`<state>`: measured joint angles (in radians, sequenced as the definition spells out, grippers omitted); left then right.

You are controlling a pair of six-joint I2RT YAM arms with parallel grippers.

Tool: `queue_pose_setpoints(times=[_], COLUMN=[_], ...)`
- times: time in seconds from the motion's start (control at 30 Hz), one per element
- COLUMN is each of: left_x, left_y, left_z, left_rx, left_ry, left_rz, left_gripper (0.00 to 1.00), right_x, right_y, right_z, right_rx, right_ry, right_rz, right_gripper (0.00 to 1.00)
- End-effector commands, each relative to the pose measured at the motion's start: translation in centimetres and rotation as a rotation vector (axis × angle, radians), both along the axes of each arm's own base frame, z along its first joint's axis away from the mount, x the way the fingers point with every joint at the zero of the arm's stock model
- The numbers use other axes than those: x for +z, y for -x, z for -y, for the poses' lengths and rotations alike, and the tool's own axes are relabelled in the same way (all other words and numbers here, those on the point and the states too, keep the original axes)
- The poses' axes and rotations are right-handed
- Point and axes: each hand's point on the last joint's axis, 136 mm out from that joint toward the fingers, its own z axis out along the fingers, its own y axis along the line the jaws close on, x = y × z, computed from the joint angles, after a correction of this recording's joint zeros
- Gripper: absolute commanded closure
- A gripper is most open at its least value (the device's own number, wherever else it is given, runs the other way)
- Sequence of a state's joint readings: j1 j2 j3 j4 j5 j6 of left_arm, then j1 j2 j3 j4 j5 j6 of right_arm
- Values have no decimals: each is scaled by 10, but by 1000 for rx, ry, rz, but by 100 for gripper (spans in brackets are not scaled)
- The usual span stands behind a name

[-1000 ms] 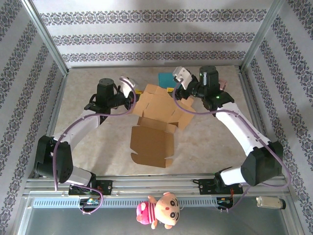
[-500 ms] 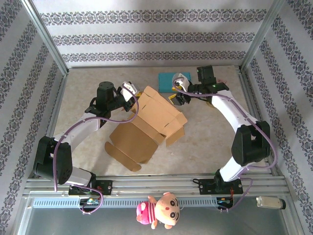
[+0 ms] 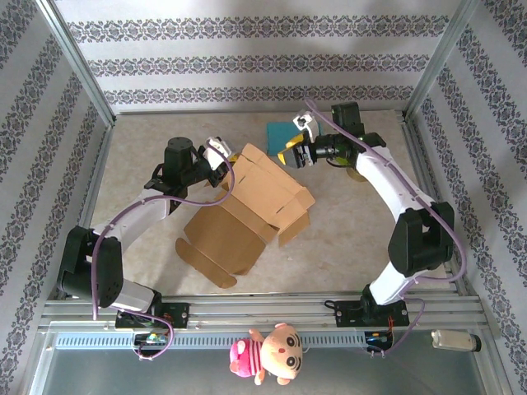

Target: Fold the paper box

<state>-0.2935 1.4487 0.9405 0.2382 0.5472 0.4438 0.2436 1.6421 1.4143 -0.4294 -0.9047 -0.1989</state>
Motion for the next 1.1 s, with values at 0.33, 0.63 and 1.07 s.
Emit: queue_pose_setpoints(times=[0.33,0.63,1.07], left_x=[17,15,28], left_y=[-8,-18,-9], left_z=[2,2,-59], left_rx=[7,47,665], left_ry=[21,66,779], left_rz=[61,16,-546], left_gripper=[100,92,37], right_x=[-52,-38,-52], right_y=[18,25,-42], right_z=[-11,-6,4], right_rx=[37,33,-70], right_ry=[125,189,1100], right_rz=[-139,-36,922], right_gripper=[50,96,96])
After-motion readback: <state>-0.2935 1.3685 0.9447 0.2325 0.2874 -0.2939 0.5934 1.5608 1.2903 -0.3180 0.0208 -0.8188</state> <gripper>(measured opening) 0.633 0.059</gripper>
